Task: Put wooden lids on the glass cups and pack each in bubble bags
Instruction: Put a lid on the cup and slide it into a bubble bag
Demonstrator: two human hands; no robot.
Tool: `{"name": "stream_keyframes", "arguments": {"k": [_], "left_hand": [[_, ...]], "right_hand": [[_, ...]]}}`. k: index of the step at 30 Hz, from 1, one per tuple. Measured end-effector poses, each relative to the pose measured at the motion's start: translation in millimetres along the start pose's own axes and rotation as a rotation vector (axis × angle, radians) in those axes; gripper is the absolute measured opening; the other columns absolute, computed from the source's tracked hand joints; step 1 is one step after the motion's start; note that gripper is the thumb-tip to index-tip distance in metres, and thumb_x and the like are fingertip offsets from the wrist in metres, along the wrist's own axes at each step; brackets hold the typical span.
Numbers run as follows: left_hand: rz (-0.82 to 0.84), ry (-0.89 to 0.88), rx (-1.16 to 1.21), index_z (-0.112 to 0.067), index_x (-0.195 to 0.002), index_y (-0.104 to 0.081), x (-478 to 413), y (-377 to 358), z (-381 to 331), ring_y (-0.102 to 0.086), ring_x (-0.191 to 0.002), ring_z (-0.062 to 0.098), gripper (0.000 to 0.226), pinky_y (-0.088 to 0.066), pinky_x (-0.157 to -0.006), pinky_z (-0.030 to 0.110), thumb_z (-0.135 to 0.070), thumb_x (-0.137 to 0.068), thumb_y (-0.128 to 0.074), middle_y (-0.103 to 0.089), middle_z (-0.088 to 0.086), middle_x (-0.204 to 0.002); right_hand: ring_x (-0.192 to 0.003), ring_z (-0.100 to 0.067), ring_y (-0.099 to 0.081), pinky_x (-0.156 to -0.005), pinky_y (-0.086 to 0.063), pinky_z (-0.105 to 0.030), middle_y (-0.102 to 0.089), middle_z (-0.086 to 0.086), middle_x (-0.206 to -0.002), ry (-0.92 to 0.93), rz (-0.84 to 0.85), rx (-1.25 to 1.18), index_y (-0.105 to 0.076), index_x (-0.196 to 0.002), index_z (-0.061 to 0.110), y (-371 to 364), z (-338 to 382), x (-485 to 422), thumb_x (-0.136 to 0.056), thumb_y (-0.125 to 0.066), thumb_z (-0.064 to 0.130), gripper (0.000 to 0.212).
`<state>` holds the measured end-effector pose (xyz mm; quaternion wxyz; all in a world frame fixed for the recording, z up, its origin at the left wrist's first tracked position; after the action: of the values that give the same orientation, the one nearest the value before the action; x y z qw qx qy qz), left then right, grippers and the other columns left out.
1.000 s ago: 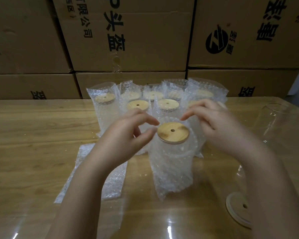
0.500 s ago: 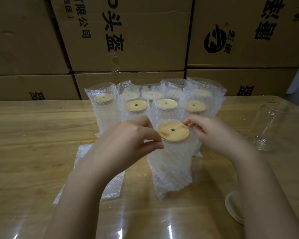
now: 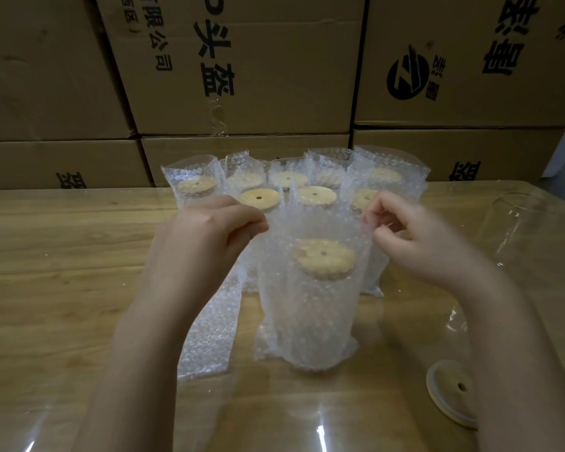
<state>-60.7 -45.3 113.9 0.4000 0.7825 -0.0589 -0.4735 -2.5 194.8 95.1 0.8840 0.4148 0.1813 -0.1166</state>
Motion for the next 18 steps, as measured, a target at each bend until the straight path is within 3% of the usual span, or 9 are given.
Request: {"name": "stream_keyframes", "arguments": {"k": [2, 5, 8, 10, 13, 18], "left_hand": [[0.014, -0.003, 0.028, -0.015, -0.091, -0.076, 0.5, -0.7, 1.3, -0.058, -0.065, 0.013, 0.03, -0.052, -0.054, 0.041, -0.039, -0.092, -0.058, -0.07, -0.005, -0.084], [0.039, -0.001, 0.08, -0.017, -0.091, -0.075, 0.4, -0.5, 2.3, -0.06, -0.066, 0.012, 0.039, -0.052, -0.055, 0.041, -0.045, -0.086, -0.049, -0.068, -0.009, -0.083], [0.048, -0.007, 0.066, -0.018, -0.091, -0.074, 1.0, -0.1, 3.2, -0.06, -0.067, 0.011, 0.036, -0.053, -0.056, 0.041, -0.044, -0.085, -0.051, -0.067, -0.01, -0.083], [0.052, 0.008, 0.069, -0.019, -0.09, -0.074, 1.9, 0.3, 5.1, -0.061, -0.069, 0.011, 0.027, -0.053, -0.058, 0.041, -0.038, -0.086, -0.057, -0.066, -0.011, -0.083], [0.077, 0.035, 0.07, -0.023, -0.089, -0.073, 2.9, 2.2, 7.5, -0.061, -0.071, 0.005, 0.023, -0.054, -0.059, 0.04, -0.038, -0.085, -0.057, -0.066, -0.015, -0.082], [0.163, 0.105, 0.077, -0.03, -0.091, -0.071, 5.2, 3.0, 14.2, -0.059, -0.075, -0.006, 0.024, -0.056, -0.065, 0.036, -0.044, -0.08, -0.055, -0.066, -0.021, -0.085]], "right_hand": [[-0.093, -0.006, -0.055, -0.078, -0.047, -0.024, -0.055, 0.015, -0.097, -0.01, 0.068, -0.028, -0.051, -0.078, 0.033, 0.4, 2.7, 2.0, -0.085, -0.047, 0.007, 0.028], [-0.1, 0.015, -0.046, -0.076, -0.041, -0.005, -0.047, 0.032, -0.109, -0.039, 0.242, -0.082, -0.057, -0.092, 0.05, -0.8, 5.1, 5.2, -0.085, -0.049, 0.008, 0.043], [-0.104, 0.016, -0.044, -0.087, -0.039, -0.014, -0.045, 0.034, -0.114, -0.051, 0.34, -0.024, -0.059, -0.092, 0.053, -3.2, 6.6, 6.4, -0.076, -0.06, 0.041, 0.02], [-0.104, 0.014, -0.046, -0.091, -0.039, -0.018, -0.05, 0.032, -0.109, -0.065, 0.312, -0.014, -0.063, -0.085, 0.048, -1.7, 7.7, 5.9, -0.068, -0.062, 0.055, 0.018], [-0.102, 0.01, -0.051, -0.089, -0.041, -0.017, -0.056, 0.027, -0.102, -0.047, 0.232, -0.053, -0.067, -0.08, 0.04, 1.9, 9.8, 4.3, -0.065, -0.063, 0.057, 0.022], [-0.094, 0.008, -0.055, -0.092, -0.044, -0.027, -0.061, 0.021, -0.098, -0.032, 0.118, -0.044, -0.069, -0.078, 0.033, 4.4, 8.0, 3.2, -0.075, -0.062, 0.042, 0.012]]}}
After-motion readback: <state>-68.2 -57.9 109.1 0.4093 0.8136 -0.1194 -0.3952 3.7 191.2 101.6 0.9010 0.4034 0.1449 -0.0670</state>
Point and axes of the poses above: each hand's wrist, its own x-axis away from the middle knuckle, its own y-axis out of the back of the hand, z = x × y, the point moved 3 cm from there along -x, towards the middle knuckle
